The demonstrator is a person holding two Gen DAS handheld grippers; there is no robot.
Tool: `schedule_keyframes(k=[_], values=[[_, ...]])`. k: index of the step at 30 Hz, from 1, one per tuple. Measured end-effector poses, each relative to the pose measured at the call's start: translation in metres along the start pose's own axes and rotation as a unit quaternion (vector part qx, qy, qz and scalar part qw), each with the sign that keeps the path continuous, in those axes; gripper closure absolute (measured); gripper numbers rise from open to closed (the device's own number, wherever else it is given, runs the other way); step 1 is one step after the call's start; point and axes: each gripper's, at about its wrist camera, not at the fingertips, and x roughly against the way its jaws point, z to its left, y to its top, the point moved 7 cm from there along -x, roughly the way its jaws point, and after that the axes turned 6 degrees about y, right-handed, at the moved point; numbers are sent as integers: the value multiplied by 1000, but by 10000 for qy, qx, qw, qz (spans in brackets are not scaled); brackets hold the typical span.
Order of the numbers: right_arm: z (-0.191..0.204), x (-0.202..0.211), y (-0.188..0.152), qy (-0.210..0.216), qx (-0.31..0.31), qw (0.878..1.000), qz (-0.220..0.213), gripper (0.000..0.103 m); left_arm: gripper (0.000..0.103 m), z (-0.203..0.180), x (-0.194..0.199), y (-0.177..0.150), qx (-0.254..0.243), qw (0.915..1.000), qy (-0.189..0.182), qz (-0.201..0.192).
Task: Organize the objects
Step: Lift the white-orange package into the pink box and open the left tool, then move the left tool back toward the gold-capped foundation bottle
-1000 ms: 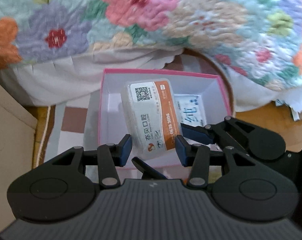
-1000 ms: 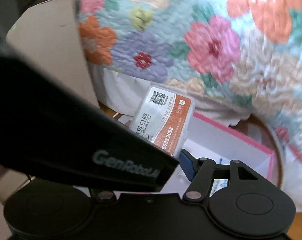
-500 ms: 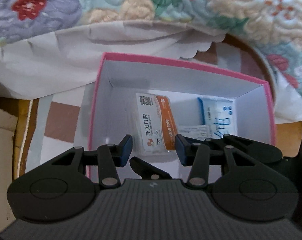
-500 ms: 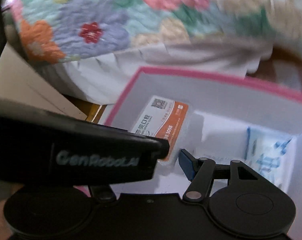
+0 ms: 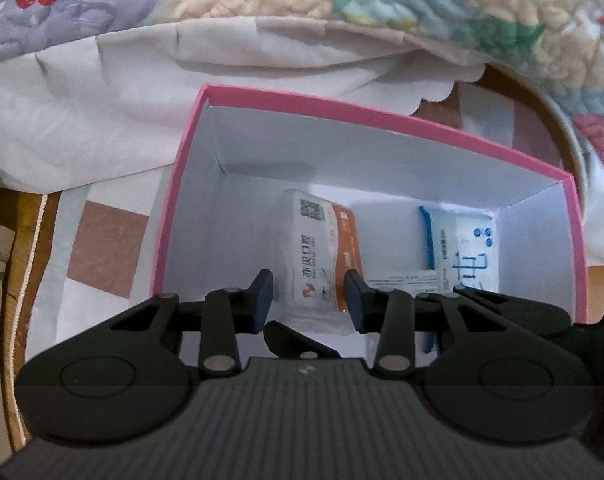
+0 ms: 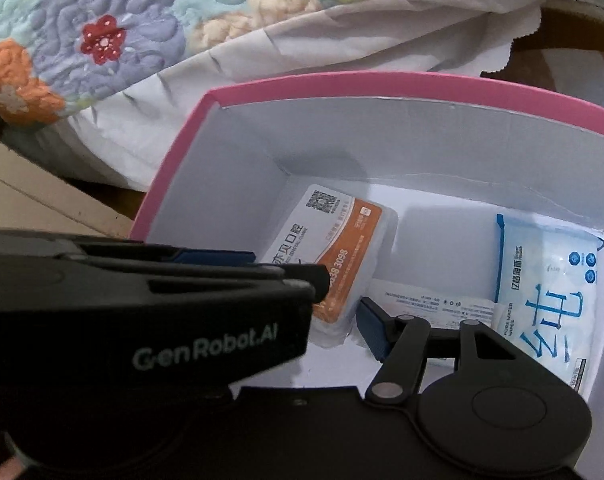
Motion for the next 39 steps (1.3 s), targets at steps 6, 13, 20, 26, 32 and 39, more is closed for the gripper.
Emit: schedule_keyframes(k=[6,13,20,26,32,39], values=[[7,17,-12,-242,308,9992,-21,35,62,0,20,-12,-230,9995,56,-217],[33,65,-40,-563,1065,9916,-475,35,60,10,59,-38,-337,9989,-286,-149],[66,117,-53,-618,1371,9867,-610,34,59,9,135,-55,-839,9956,-298,-296],[104,164,-62,-733,1625,9809,-778,33,54,14,194,-72,-1043,9930,-289,-482],[137,199,-77,-862,1787,9771,-767,30,52,24,241,-98,-1172,9909,-297,-591],[165,234,-106,-918,2032,9728,-622,23,46,40,280,-132,-1250,9891,-305,-717]])
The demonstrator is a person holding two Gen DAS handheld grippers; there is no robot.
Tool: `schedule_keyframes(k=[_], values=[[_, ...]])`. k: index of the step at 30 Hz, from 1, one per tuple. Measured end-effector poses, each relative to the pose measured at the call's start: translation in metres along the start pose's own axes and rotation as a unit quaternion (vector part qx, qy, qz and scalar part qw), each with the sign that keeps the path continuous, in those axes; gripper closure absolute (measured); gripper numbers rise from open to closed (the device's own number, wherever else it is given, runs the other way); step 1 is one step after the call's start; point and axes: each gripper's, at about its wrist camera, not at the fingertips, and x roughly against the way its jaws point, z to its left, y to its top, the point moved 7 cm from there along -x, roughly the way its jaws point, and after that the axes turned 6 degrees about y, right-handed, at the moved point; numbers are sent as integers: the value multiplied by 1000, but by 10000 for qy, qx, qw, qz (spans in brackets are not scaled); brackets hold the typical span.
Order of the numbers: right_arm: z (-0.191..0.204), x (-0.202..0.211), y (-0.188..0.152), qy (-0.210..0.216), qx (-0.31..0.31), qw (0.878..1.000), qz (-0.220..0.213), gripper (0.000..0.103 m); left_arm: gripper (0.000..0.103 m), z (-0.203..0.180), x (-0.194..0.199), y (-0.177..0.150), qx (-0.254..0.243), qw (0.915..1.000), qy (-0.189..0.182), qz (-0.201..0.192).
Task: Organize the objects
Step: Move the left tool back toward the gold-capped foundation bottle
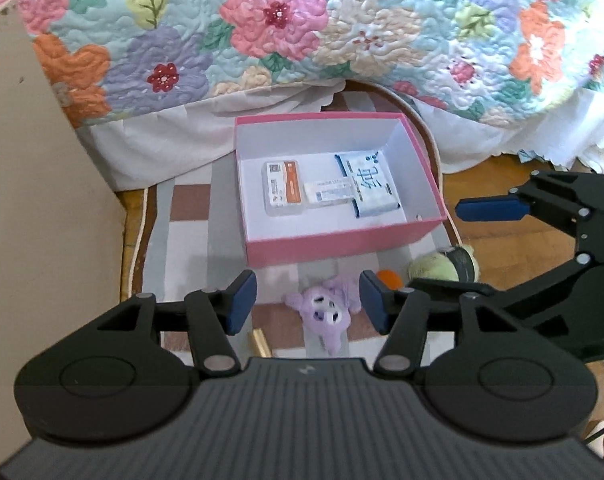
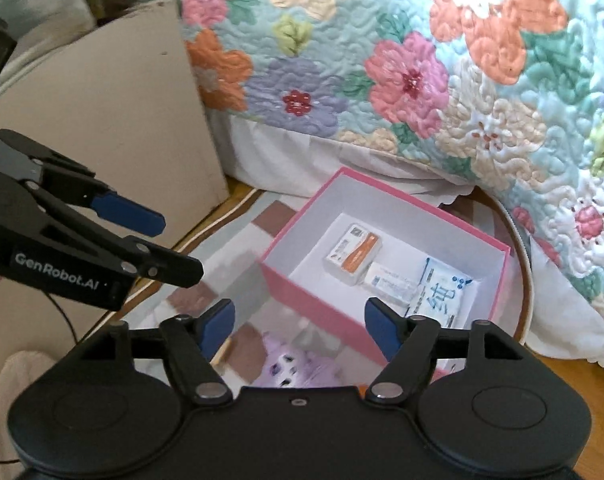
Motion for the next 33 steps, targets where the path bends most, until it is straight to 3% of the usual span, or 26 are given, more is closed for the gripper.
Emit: schedule_keyframes(k=[10,20,24,33], values=[[43,22,-42,758,112,9969,194,20,42,7,12,-58,44,9999,-106,106],[76,3,-65,1214,521,9912,0,20,31,17,-34,-97,143,9991,-227,337],[74,-20,-70,1040,547,9930,-144,20,27,20,-57,-106,58,9992,-147,365],[69,-76,-93,1119,708,9909,-221,20,19,41,-109,-125,579,9981,-59,193]])
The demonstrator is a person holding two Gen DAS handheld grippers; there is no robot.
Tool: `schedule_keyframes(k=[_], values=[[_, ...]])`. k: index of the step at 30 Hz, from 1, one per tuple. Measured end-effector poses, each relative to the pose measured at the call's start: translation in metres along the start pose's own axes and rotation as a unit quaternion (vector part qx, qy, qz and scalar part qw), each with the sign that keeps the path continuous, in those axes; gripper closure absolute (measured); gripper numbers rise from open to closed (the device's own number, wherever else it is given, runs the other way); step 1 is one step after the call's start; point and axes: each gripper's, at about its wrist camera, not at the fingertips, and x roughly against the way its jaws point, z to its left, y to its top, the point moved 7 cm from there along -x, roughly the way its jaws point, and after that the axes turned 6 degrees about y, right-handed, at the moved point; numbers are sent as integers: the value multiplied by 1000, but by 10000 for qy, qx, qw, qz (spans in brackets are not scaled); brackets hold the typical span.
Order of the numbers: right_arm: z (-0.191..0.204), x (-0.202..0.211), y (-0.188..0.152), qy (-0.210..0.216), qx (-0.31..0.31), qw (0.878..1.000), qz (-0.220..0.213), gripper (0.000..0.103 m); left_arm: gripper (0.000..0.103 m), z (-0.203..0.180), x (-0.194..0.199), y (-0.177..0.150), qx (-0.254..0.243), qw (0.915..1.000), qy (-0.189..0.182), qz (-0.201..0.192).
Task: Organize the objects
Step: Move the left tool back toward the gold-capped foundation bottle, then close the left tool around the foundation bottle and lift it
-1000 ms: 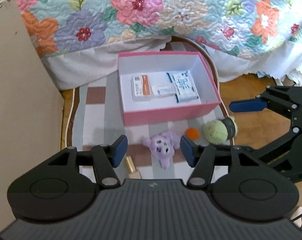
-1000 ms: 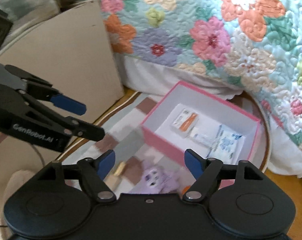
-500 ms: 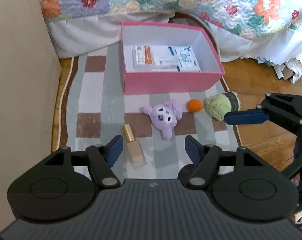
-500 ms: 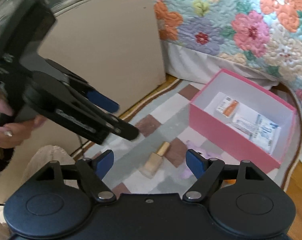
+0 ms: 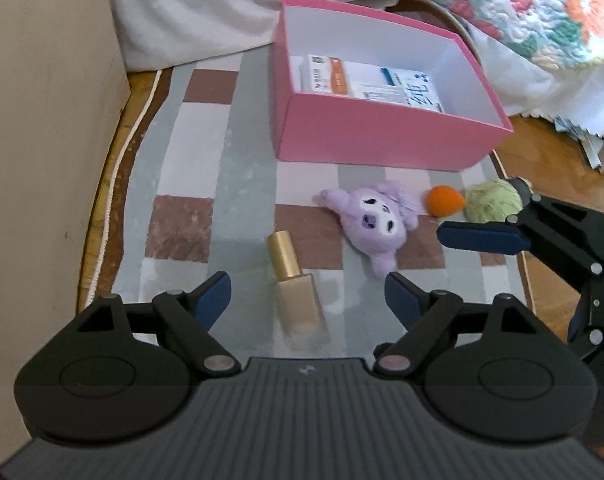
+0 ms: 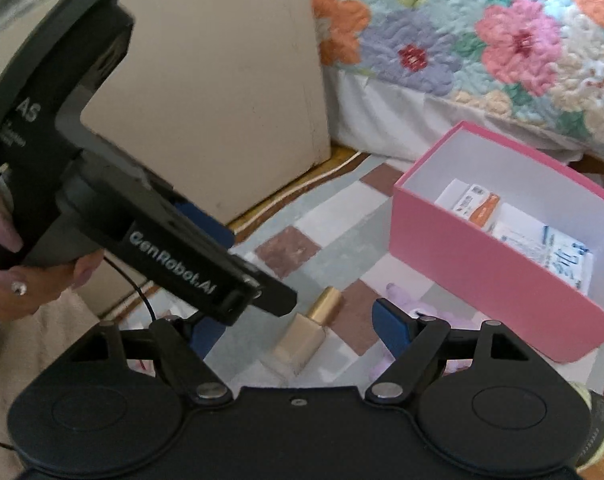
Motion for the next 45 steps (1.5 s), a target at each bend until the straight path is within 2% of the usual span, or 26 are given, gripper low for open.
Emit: schedule_keyframes(k=[3,5,7,10,17,20,22,26,28,29,32,37,42,45], values=[[-6,-14,-8,-54,-211,9997,-129,15,18,5,-10,-5,119,9996,9,-237],[-9,-25,-15,-68,-309,9995,-68,15,18,9,-18,-8,188,9992,94,-335],[-8,-36,-23,-264,-243,9994,-9,15,18,13,-25,-12,325,9988,67,-359],[-3,-50,-34,-260,-212,9994,97,15,18,17,-37,-19,515,9981,-127,-325],[2,-81,-54,-79,-477,9983,319,18,21,20,-60,-36,712,9971,-247,-87],[6,-95,-60,-93,-477,9983,310,25,23,24,-68,-40,950,9945,-407,156],[8,-104,-63,-139,-458,9984,317,30,30,26,-73,-43,1081,9926,-477,289],[10,-118,-65,-416,-414,9977,351,48,48,25,-82,-45,989,9937,-406,330],[11,-119,-67,-565,-322,9973,353,50,55,23,-87,-46,1077,9914,-606,426],[10,-117,-67,-578,-352,9971,338,52,64,21,-88,-47,1158,9893,-755,466],[8,-111,-70,-671,-613,9952,351,57,69,16,-89,-49,1242,9864,-963,489],[4,-101,-76,-813,-772,9926,459,59,69,9,-89,-50,1233,9868,-948,460],[1,-107,-79,-701,-879,9926,470,57,59,9,-97,-46,1315,9858,-902,528],[-5,-107,-80,-603,-1089,9917,328,59,56,10,-102,-44,1433,9842,-860,583]])
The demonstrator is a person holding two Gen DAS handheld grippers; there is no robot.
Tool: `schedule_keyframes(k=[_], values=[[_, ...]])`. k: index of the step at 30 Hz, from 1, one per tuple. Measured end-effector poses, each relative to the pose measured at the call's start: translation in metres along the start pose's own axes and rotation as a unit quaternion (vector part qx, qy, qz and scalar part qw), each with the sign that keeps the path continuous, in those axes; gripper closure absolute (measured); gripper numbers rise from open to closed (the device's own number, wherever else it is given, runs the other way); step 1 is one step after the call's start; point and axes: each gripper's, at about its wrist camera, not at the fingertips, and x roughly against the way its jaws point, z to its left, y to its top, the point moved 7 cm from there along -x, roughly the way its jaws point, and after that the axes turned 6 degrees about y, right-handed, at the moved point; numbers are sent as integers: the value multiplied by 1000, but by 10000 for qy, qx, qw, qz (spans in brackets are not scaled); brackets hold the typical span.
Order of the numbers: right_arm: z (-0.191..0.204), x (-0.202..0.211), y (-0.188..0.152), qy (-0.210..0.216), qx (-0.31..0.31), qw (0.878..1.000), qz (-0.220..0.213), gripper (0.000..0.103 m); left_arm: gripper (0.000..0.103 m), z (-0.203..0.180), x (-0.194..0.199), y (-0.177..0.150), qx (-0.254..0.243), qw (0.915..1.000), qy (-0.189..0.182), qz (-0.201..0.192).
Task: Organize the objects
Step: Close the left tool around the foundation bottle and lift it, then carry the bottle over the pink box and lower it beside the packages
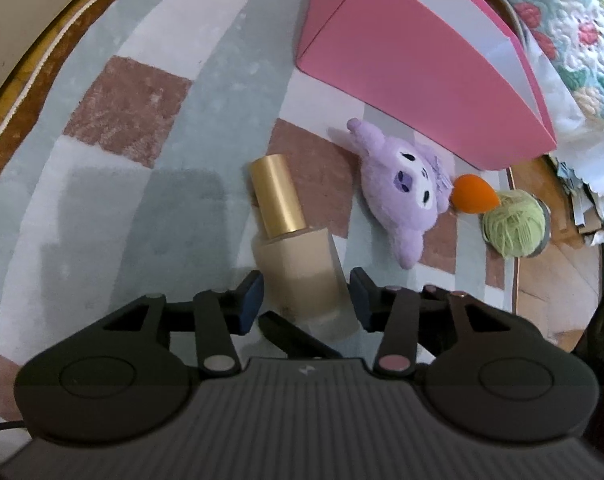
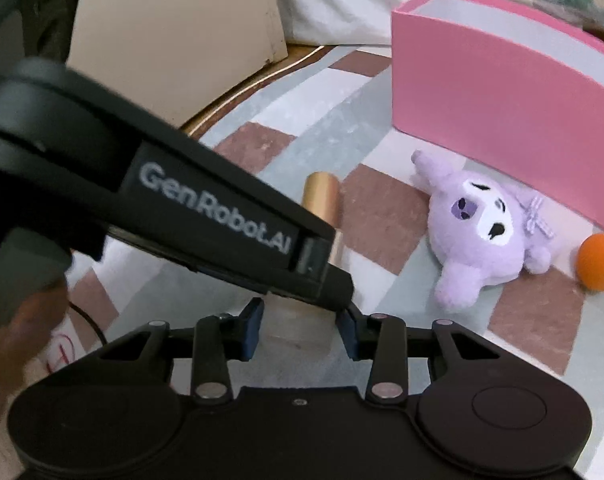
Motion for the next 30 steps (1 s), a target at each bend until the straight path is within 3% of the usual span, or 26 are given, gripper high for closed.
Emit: schedule_keyframes(k=[4,7,11,14,21,30], values=[[-17,7,-1,437,-802,9958,-117,62,50,-1,-1,-4,65,9999,-15,134],[-36,12,-7,1000,-1654,9809,-227,62,45,-2,1,-9,187,9996,-137,129],[-35,19,-23,1234,-1932,9731,-233,62,61,-4,0,-15,327,9991,-240,99],[-40,18,-29,1479,-2219,9635,-239,62,64,-5,2,-18,473,9986,-236,101],[-33,25,-32,1565,-1996,9671,-207,62,65,-21,20,-32,320,9994,-93,-48],[-22,73,-31,1432,-1452,9789,-135,62,66,-51,56,-43,367,9984,-377,-220]])
